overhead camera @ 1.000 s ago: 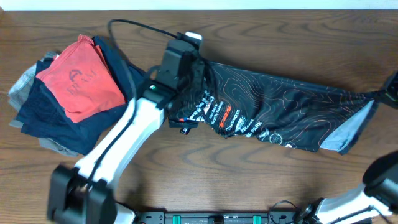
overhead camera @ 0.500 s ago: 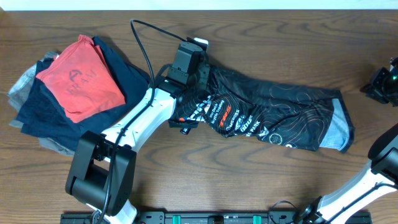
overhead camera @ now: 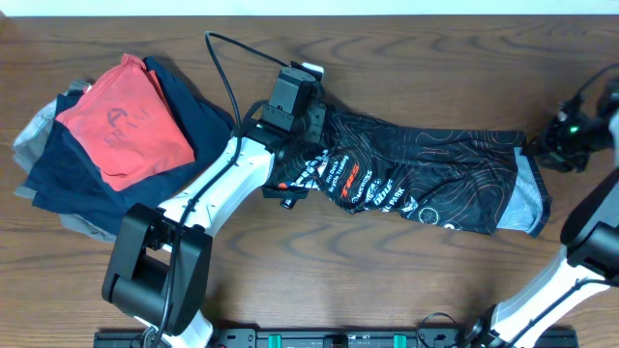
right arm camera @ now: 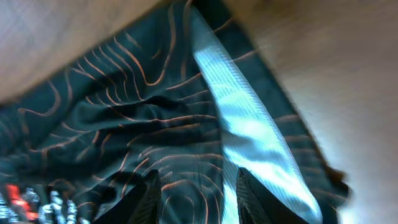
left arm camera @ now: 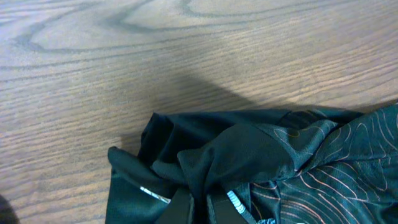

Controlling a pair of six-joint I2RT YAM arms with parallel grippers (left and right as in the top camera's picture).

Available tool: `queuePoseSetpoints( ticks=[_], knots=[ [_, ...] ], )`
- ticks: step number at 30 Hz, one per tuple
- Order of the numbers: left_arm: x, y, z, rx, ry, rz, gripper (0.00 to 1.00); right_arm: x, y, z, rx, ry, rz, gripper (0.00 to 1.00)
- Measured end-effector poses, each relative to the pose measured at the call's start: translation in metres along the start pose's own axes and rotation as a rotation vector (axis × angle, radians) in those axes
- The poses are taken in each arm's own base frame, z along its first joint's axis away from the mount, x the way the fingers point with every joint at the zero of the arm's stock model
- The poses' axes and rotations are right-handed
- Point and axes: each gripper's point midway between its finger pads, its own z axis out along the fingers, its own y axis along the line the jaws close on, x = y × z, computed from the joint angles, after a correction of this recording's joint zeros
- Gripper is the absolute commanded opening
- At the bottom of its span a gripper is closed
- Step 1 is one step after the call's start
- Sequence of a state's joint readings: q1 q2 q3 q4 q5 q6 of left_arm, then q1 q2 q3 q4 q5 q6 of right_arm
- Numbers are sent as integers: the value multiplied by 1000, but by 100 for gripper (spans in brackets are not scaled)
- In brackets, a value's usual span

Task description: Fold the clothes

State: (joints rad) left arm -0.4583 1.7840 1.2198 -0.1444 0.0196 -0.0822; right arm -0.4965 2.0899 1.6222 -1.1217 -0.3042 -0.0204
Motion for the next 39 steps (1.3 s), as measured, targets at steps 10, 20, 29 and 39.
queuePoseSetpoints(
  ticks=[10,20,29,39],
  knots=[
    [8,1,0,-5,32,1,6,1,3,41,48,-35,-44,35],
    [10,1,0,-6,40,1,6,-3,-5,42,87,-55,-18,38],
    [14,2,0,-9,57,2,6,-4,-4,50,85,-84,-26,30],
    [14,2,0,-9,59,2,6,1,5,51,33,-66,-11,26]
  ],
)
